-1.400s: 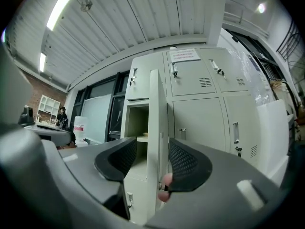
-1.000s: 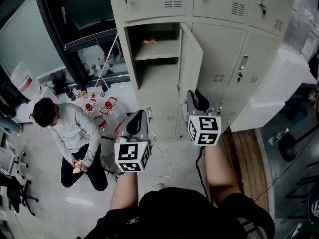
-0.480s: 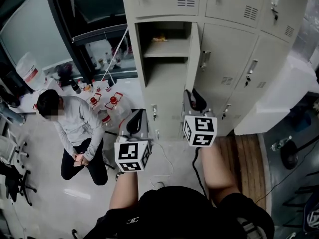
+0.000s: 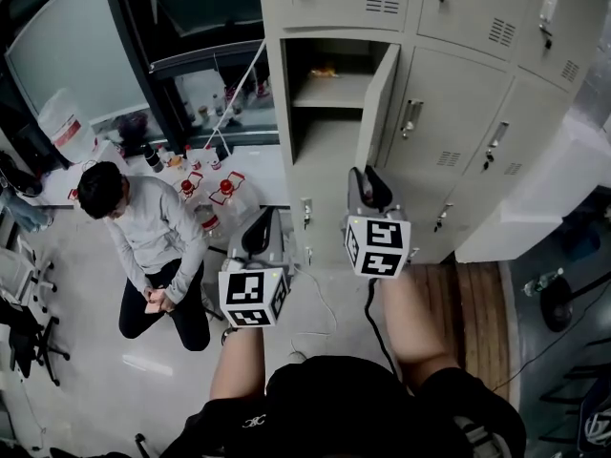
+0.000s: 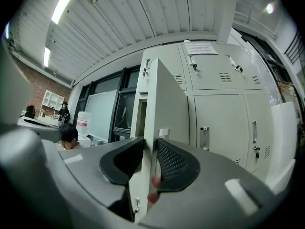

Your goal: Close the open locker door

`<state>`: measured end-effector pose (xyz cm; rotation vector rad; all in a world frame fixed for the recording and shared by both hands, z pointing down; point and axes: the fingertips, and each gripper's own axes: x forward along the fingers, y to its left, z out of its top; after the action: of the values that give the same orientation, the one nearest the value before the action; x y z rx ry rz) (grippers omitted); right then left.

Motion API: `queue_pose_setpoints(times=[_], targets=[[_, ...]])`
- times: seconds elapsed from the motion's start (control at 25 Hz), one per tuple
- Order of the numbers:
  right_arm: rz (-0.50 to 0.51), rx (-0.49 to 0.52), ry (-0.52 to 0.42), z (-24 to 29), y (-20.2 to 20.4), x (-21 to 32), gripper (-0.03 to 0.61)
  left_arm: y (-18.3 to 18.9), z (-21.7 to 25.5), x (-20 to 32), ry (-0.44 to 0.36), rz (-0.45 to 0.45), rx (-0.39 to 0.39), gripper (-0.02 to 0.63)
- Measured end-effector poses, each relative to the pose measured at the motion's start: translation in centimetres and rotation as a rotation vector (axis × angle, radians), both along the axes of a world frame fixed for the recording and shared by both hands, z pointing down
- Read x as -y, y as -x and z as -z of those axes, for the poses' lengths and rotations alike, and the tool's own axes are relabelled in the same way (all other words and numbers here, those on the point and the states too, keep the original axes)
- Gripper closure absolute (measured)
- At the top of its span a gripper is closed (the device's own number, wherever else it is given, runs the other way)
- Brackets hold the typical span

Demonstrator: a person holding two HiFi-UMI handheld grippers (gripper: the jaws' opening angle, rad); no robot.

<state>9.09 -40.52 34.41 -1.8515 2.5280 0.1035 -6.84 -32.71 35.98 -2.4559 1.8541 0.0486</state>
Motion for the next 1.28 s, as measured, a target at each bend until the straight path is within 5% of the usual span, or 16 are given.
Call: queue_pose_setpoints(times=[1.28], targets=[[-0.110,-0.010,0.034,-0.1,11.5,9.4,0.508,12.1,-0.3,7.0,0.002,-0.018,-0.016,0.614]])
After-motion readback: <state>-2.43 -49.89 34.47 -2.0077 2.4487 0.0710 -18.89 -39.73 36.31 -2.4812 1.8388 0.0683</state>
